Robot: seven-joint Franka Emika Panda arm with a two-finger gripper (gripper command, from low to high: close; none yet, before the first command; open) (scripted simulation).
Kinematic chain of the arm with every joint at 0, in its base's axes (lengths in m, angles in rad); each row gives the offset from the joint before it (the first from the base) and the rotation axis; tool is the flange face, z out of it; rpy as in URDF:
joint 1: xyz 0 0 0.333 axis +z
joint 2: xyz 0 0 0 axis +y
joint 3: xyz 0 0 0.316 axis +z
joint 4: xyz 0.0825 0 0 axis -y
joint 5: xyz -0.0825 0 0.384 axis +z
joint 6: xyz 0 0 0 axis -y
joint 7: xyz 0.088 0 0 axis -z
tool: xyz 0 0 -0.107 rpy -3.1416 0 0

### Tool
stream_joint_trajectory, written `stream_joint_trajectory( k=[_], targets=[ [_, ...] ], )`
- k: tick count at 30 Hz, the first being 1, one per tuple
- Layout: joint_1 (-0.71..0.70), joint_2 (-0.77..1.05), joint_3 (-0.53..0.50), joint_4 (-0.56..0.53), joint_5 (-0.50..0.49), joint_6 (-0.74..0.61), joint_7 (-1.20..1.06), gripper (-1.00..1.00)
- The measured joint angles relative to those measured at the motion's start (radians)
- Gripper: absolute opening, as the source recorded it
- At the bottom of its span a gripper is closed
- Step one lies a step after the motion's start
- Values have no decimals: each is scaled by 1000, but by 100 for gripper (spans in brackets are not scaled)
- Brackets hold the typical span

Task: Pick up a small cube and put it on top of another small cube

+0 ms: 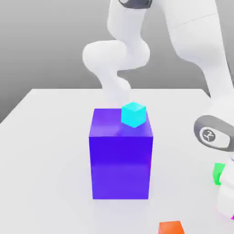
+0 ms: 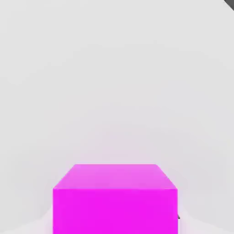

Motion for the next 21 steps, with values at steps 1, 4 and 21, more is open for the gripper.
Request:
stream_joint_trajectory(
  k=[1,4,21],
  targets=[
    [-11,-25,14,-6,15,-19,-11,-100],
    [-49,-125,65,-32,76,-91,-54,-100],
    [83,-438,155,-299,278,-107,584,-100]
  ],
)
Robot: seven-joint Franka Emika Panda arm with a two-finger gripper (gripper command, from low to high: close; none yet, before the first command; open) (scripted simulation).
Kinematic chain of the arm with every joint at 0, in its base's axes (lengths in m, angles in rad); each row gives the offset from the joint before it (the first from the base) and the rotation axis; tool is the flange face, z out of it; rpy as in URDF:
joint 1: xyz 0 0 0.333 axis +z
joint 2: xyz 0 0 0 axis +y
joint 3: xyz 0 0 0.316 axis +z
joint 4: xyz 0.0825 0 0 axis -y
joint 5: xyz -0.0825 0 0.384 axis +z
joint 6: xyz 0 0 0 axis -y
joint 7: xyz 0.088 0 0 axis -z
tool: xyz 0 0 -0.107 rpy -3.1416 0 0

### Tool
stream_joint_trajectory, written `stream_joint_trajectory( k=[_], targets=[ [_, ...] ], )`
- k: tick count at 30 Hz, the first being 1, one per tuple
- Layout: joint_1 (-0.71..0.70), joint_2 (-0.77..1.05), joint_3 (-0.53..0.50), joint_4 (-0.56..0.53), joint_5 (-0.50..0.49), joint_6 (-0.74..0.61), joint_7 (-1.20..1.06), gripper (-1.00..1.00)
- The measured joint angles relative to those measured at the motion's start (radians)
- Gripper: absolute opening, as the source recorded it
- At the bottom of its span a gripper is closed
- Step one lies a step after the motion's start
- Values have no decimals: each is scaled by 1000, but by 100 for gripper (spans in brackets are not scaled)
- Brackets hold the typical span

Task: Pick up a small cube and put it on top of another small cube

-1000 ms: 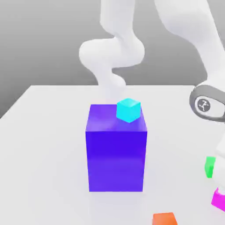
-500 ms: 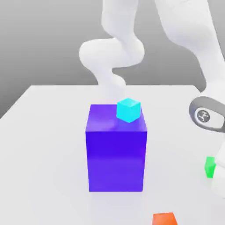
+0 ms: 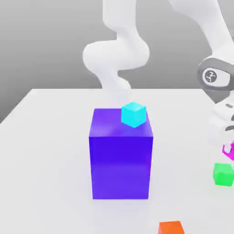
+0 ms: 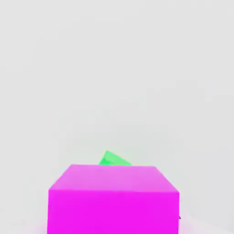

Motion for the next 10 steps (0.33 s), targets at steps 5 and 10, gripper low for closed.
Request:
stream_joint_trajectory(
  k=[5,10],
  targets=[
    [41,116,-60,4,-116,103,102,-100],
    [64,162,-91,7,-160,140,134,100]
  ],
)
